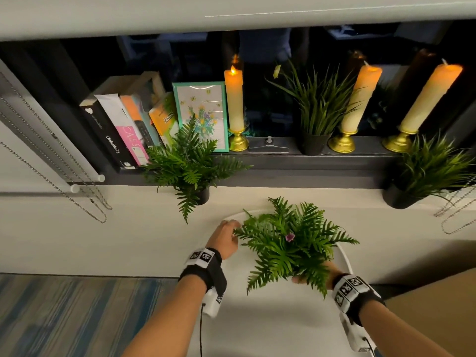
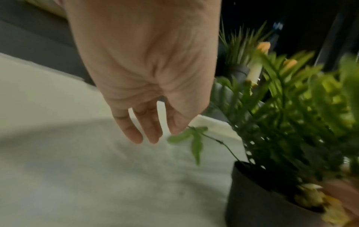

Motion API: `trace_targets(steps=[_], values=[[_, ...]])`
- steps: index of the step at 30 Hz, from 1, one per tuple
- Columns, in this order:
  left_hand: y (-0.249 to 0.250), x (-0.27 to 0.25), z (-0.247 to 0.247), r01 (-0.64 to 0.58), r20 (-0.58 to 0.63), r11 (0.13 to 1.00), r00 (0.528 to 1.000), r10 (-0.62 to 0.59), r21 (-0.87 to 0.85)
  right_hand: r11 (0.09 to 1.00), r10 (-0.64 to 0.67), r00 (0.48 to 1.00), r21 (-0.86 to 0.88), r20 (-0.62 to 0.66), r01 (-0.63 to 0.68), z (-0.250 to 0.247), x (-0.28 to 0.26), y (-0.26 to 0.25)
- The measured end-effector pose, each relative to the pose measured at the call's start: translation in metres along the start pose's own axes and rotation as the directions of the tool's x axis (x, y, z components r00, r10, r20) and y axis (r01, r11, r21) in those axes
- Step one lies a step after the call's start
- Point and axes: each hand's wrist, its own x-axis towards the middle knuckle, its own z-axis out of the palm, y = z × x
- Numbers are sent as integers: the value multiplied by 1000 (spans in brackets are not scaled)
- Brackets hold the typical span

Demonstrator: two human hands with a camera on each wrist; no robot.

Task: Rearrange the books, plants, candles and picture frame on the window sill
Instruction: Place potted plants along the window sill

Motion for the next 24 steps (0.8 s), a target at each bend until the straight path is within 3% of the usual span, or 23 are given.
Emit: trace_targets(steps=[3,7,11,13,14,15,16,19,21,24], values=[[19,6,15,14,118,993,993,0,-116,991,-3,1000,131,0,3,-7,13,17],[29,14,39,167,247,973,961,-124,-160,957,-3,980,284,-199,60,4,-3,5],[37,15,37,189,228,939,966,-124,-286,909,109,951,417,-291,23,-6,2,9],[44,15,32,105,292,951,956,-16,-290,911,159,928,412,-337,-6,-6,4,9],[50,10,28,33,259,917,963,77,-398,904,173,929,427,-326,-18,-4,4,7],[53,13,26,-55,144,861,979,147,-505,878,174,942,478,-286,-18,0,-2,1],[52,18,27,-70,94,845,986,140,-530,875,177,943,483,-282,-19,4,-8,-3],[57,20,22,55,143,761,989,49,-646,893,150,944,451,-293,-2,12,-21,-16],[57,19,14,3,126,798,988,92,-603,931,144,963,362,-226,-55,11,-9,-7],[53,19,6,-92,5,852,994,110,-516,948,122,948,316,-295,-23,0,14,10]])
